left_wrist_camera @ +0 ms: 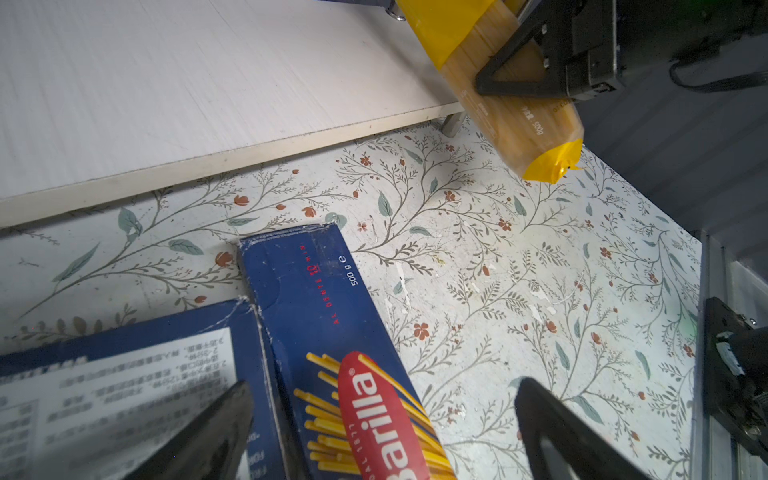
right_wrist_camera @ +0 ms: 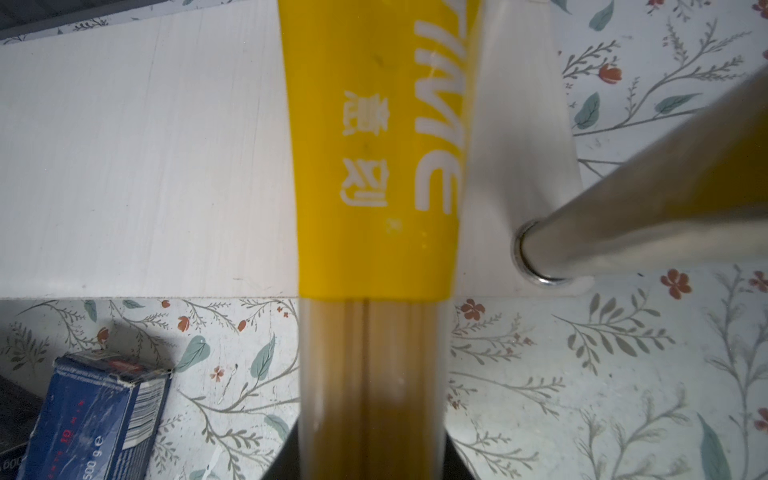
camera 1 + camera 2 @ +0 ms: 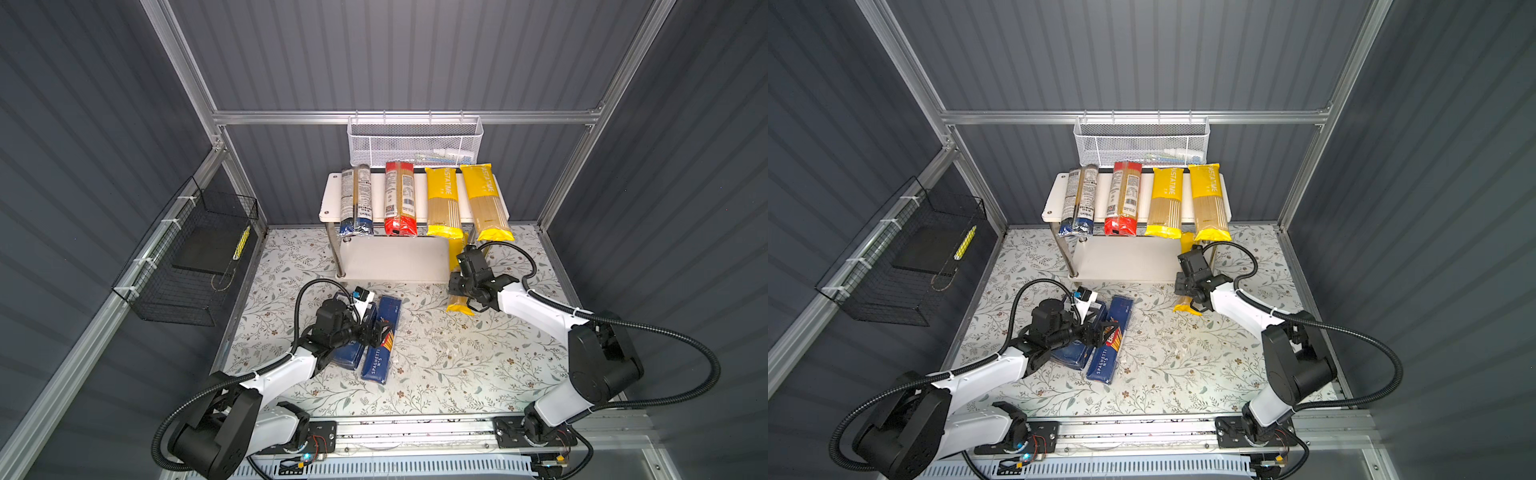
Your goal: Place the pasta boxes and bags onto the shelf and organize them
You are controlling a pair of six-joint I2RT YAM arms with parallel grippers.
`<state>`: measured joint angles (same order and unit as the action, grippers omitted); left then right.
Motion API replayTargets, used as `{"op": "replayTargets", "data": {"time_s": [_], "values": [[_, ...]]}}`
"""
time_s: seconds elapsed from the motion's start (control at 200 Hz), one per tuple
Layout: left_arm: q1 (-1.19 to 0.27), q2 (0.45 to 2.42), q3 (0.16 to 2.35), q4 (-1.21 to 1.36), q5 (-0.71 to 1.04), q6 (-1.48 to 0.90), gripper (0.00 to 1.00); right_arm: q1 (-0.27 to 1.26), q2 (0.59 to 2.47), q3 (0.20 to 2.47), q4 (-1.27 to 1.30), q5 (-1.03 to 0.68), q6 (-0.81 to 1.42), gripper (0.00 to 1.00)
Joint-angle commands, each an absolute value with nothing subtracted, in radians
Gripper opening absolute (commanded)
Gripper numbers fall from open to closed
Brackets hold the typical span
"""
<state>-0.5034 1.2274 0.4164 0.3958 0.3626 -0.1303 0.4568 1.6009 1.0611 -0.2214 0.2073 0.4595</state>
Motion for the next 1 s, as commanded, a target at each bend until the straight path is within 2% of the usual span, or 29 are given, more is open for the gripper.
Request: {"op": "replayTargets", "data": {"time_s": [0.0, 0.25, 0.505, 0.595, 0.815, 0.996], "values": [[-0.509, 1.228, 0.446, 0.378, 0.359, -0.104, 0.99, 0.440, 1.600, 1.137, -0.075, 0.251, 0.452, 0.26], [-0.509, 1.222, 0.444, 0.378, 0.357, -0.104, 0.99, 0.405, 1.660, 1.143, -0.039, 0.237, 0.476, 0.33], [-0.509, 1.230, 0.447, 0.378, 0.359, -0.106, 0.99, 0.390, 1.687, 1.150, -0.044, 0.220, 0.498, 0.57], [-0.509, 1.229, 0.448, 0.378, 0.359, -0.105, 0.99, 0.389, 1.683, 1.143, -0.047, 0.211, 0.502, 0.62], [-0.509, 1.224, 0.446, 0.375, 0.357, -0.104, 0.99, 0.391, 1.633, 1.108, -0.095, 0.174, 0.501, 0.72], [-0.509, 1.214, 0.442, 0.376, 0.349, -0.101, 0.99, 0.414, 1.492, 1.000, -0.137, 0.139, 0.518, 0.76]]}}
